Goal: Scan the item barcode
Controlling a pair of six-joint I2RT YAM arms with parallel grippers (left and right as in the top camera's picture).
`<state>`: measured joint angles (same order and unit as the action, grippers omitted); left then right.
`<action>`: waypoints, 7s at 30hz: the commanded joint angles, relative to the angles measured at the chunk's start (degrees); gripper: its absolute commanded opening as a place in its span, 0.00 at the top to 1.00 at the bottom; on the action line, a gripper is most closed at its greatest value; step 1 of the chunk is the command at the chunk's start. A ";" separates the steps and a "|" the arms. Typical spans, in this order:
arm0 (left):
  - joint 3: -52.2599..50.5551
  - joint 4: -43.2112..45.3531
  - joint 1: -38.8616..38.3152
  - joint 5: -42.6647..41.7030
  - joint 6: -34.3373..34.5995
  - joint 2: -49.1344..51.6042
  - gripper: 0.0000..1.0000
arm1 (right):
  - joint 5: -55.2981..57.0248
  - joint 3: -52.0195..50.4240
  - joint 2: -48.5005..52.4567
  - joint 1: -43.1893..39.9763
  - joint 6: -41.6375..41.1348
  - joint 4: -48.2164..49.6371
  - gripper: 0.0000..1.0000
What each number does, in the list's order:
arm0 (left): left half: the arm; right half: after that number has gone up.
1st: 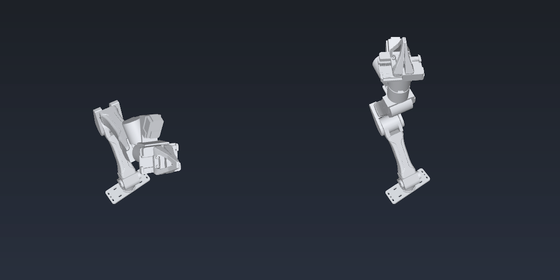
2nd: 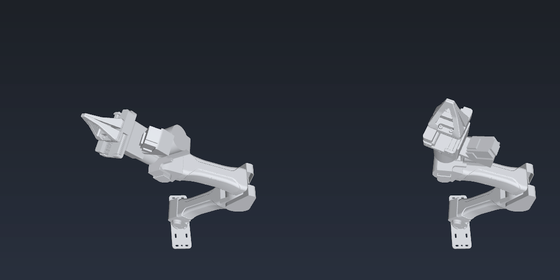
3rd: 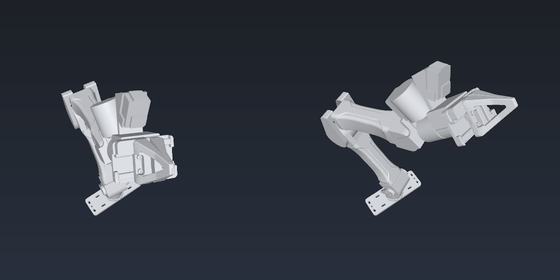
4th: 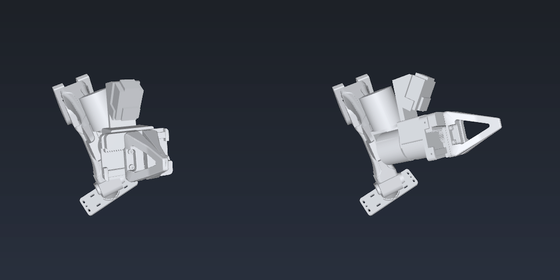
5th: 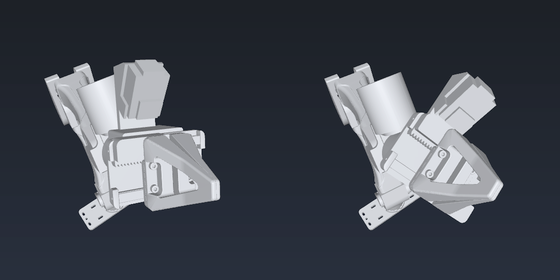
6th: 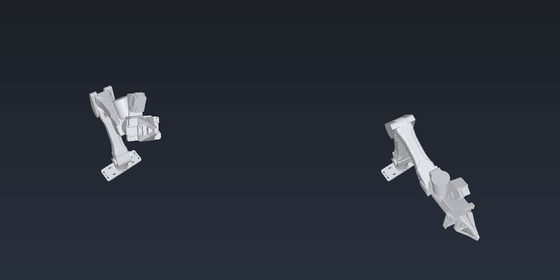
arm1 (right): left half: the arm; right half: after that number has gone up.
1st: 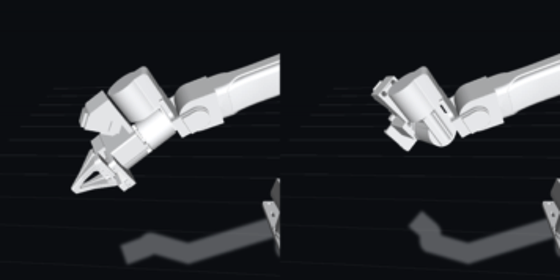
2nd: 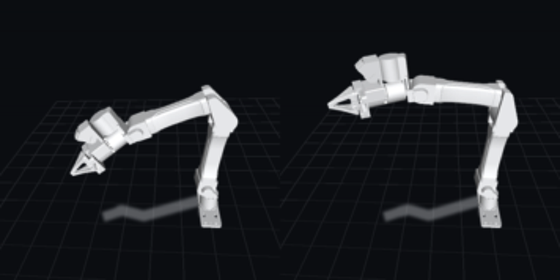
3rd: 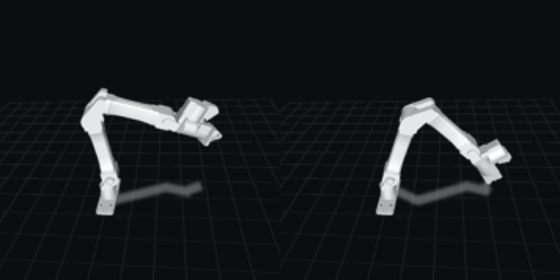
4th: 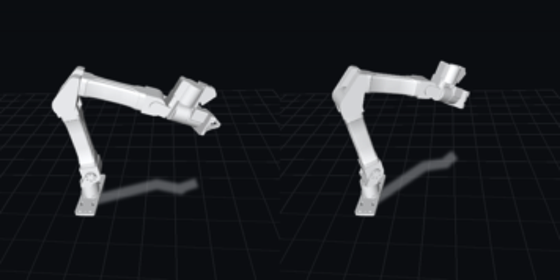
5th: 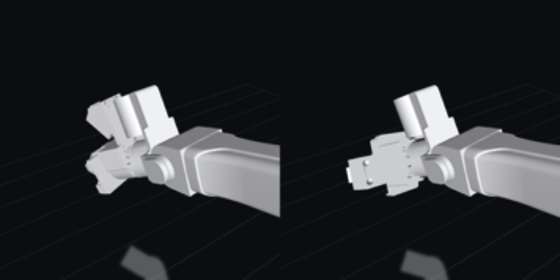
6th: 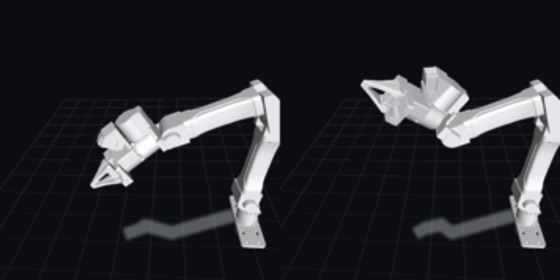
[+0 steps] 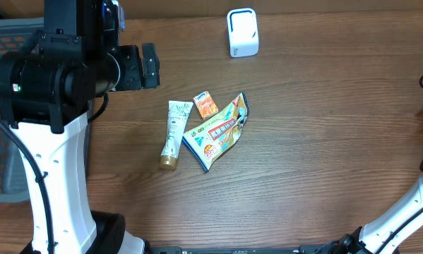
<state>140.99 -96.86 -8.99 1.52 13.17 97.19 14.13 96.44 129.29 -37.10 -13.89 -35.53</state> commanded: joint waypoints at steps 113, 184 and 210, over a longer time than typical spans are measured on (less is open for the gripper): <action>-0.02 0.35 -1.05 -19.82 0.22 1.70 0.25 | -26.23 18.64 -5.07 57.96 4.68 -47.32 0.62; -47.34 35.67 -13.75 -19.61 11.72 24.74 0.96 | -46.90 -6.21 -11.54 61.35 10.58 -42.93 0.96; -40.59 26.86 -12.20 -13.86 9.14 24.04 0.96 | -22.03 -13.81 -11.65 58.29 -4.63 -38.69 0.96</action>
<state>94.00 -68.86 -20.73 -5.15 26.83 122.43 -13.21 78.35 117.86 21.98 -17.87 -74.76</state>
